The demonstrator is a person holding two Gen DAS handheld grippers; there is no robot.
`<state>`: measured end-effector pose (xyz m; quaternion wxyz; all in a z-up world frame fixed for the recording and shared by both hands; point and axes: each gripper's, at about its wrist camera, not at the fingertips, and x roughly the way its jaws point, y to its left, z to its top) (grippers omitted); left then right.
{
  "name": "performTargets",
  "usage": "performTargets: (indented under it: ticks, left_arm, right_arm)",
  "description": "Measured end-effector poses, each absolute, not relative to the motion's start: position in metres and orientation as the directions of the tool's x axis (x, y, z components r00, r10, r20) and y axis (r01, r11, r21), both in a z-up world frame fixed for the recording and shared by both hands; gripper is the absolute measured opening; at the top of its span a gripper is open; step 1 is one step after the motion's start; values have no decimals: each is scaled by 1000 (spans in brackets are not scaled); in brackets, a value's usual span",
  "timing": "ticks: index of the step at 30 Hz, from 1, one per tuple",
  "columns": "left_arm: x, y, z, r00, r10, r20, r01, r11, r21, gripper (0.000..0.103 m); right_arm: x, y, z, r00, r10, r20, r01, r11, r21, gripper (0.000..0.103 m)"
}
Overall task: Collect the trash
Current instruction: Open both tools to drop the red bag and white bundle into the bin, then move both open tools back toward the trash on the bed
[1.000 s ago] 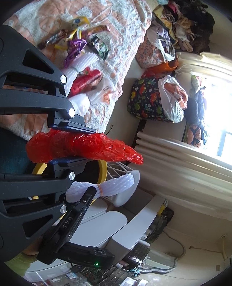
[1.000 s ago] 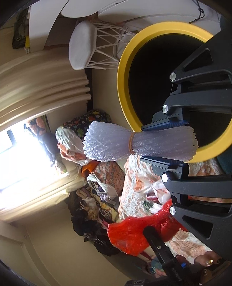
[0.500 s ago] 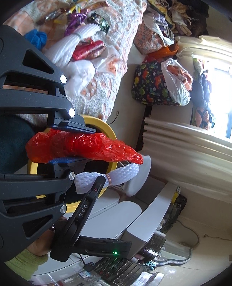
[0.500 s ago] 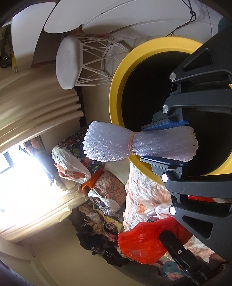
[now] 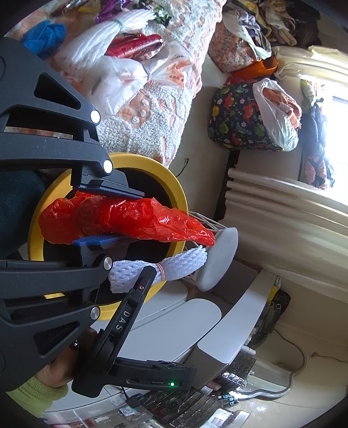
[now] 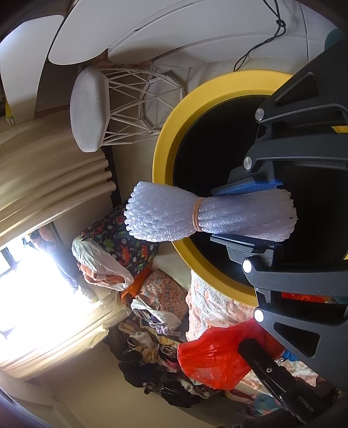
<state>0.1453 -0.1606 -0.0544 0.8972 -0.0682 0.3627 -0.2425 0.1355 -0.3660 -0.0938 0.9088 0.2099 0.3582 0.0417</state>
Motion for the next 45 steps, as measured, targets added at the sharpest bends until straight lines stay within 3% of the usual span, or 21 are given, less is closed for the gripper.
performTargets:
  ticks: [4, 6, 8, 10, 12, 14, 17, 45]
  left_arm:
    - [148, -162, -60, 614, -484, -624, 383, 874, -300, 18]
    - [148, -164, -60, 618, -475, -626, 382, 878, -289, 26]
    - [146, -163, -62, 624, -468, -627, 381, 882, -279, 48]
    - [144, -161, -62, 633, -458, -624, 375, 886, -271, 56]
    - [143, -160, -62, 640, -449, -623, 371, 891, -262, 64]
    - [140, -156, -61, 656, -435, -617, 359, 899, -252, 80]
    - [136, -150, -59, 676, -419, -606, 346, 907, -241, 91]
    - [123, -71, -41, 782, -278, -557, 154, 953, -260, 92]
  right_arm:
    - [137, -369, -96, 736, 231, -637, 80, 904, 420, 29]
    - [138, -368, -96, 732, 233, -640, 83, 902, 423, 33]
    - [138, -368, -97, 733, 233, -639, 83, 902, 424, 41]
    - [137, -368, -96, 737, 232, -635, 86, 900, 428, 48]
    - [137, -367, -95, 741, 228, -632, 88, 899, 428, 48]
    - [137, -368, -95, 745, 224, -629, 90, 900, 427, 49]
    - [136, -367, -92, 753, 217, -621, 87, 903, 421, 49]
    - [125, -303, -63, 778, 302, -550, -99, 925, 368, 59]
